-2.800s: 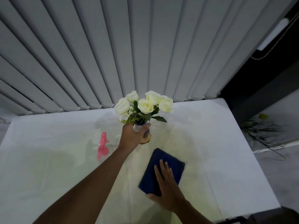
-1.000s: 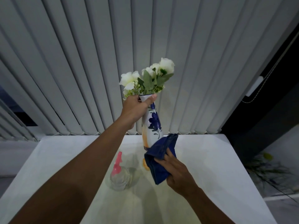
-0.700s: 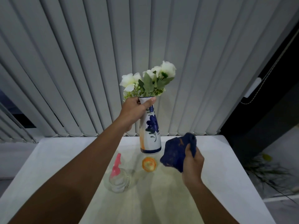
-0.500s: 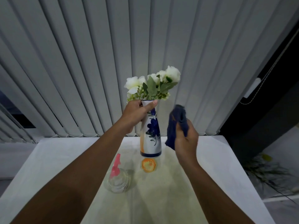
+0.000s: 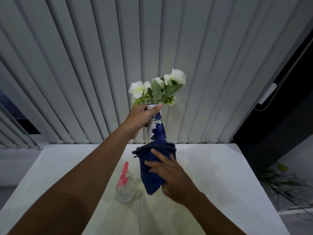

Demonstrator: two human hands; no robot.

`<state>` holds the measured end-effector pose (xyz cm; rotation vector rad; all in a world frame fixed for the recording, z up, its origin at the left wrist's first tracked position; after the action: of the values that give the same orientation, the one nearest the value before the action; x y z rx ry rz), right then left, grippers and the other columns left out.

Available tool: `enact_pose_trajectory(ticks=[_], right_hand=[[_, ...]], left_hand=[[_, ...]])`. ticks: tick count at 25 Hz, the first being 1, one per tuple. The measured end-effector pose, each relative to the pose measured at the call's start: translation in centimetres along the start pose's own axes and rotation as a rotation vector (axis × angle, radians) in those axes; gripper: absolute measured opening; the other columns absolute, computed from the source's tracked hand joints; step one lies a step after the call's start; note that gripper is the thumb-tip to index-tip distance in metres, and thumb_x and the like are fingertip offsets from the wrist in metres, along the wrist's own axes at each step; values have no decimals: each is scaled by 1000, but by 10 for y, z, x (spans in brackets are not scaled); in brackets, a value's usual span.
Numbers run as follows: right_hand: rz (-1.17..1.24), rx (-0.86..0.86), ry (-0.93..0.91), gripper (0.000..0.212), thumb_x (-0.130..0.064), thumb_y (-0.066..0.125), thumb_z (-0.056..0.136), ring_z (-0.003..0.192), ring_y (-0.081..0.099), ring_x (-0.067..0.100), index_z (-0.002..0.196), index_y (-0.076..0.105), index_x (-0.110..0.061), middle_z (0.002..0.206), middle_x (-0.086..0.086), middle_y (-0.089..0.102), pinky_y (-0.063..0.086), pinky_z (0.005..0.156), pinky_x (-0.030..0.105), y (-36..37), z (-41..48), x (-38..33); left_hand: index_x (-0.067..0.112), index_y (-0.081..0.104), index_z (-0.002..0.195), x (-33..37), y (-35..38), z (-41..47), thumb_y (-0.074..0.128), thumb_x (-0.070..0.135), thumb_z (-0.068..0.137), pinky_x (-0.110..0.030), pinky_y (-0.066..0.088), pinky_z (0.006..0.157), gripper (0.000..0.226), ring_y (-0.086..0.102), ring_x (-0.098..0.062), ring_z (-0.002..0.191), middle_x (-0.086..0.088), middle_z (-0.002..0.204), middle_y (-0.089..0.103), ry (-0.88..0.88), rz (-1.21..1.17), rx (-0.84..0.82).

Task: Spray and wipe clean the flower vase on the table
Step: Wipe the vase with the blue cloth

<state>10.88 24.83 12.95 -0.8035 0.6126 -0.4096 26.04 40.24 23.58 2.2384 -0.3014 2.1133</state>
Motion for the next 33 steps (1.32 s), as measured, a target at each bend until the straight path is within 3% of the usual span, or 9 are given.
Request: enact_pose_trajectory(ticks=[5, 7, 9, 12, 17, 24, 28, 31, 33], right_hand=[[223, 64, 186, 42, 4, 54, 86, 139, 51, 14, 122, 69, -11, 136, 2, 67, 42, 114, 35, 9, -46, -5], [426, 206, 502, 54, 3, 48, 80, 92, 70, 3, 121, 71, -24, 106, -10, 77, 54, 81, 19, 7, -54, -8], [590, 360, 849, 44, 3, 50, 87, 55, 60, 11, 97, 74, -33, 65, -8, 70, 47, 52, 19, 8, -55, -6], [772, 522, 1243, 27, -11, 58, 103, 67, 71, 28, 84, 74, -23, 72, 2, 77, 54, 58, 26, 11, -52, 4], [1074, 534, 1513, 19, -18, 60, 103, 85, 77, 38, 99, 75, -9, 90, 14, 81, 63, 81, 52, 11, -31, -4], [1325, 802, 1573, 23, -17, 56, 104, 103, 70, 48, 117, 68, -1, 111, 25, 76, 53, 94, 67, 16, -18, -15], [1226, 904, 1541, 20, -18, 59, 103, 98, 73, 45, 111, 72, -6, 103, 20, 78, 56, 90, 65, 27, -16, -22], [1103, 831, 1544, 17, -19, 61, 102, 90, 75, 39, 104, 76, -9, 91, 13, 81, 60, 81, 51, 28, -29, -18], [1044, 789, 1612, 17, -18, 62, 101, 86, 75, 41, 101, 75, -8, 83, 13, 81, 60, 82, 57, 17, -36, -8]], left_hand=[[26, 75, 97, -9, -4, 1, 76, 62, 76, -19, 57, 57, 42, 76, -3, 73, 11, 85, 81, 7, 27, 10], [27, 74, 101, -13, -7, 2, 75, 61, 79, -21, 58, 62, 40, 77, -4, 79, 12, 90, 81, 9, 39, 9], [25, 74, 103, -17, -10, 2, 75, 58, 81, -26, 58, 69, 40, 77, -9, 85, 8, 93, 81, 6, 44, 0], [20, 74, 106, -23, -11, 1, 74, 50, 87, -30, 58, 74, 36, 78, -17, 94, 1, 97, 82, 6, 0, -37], [23, 74, 103, -24, 6, -6, 71, 40, 92, -21, 58, 68, 21, 77, -8, 85, 7, 92, 82, 27, -8, -93], [27, 66, 119, -26, 26, -18, 67, 43, 94, -22, 59, 79, 29, 74, -10, 103, 6, 112, 79, 59, -52, -72], [33, 55, 129, -24, 30, -20, 60, 60, 92, -14, 50, 70, 46, 62, 2, 102, 16, 117, 68, 37, 65, -37], [29, 60, 130, -20, 29, -16, 63, 60, 91, -23, 51, 74, 50, 65, -3, 101, 10, 116, 71, 22, 109, -26], [29, 64, 124, -18, 28, -14, 65, 58, 90, -28, 54, 78, 45, 68, -8, 101, 8, 113, 73, 26, 117, -11]])
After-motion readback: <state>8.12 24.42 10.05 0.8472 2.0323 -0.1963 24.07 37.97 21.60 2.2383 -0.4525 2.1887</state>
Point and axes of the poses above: each hand's wrist, its own z-axis towards the middle knuckle, its own y-axis out of the palm, x = y × z, the point moved 1 cm from there along z, towards the middle knuckle
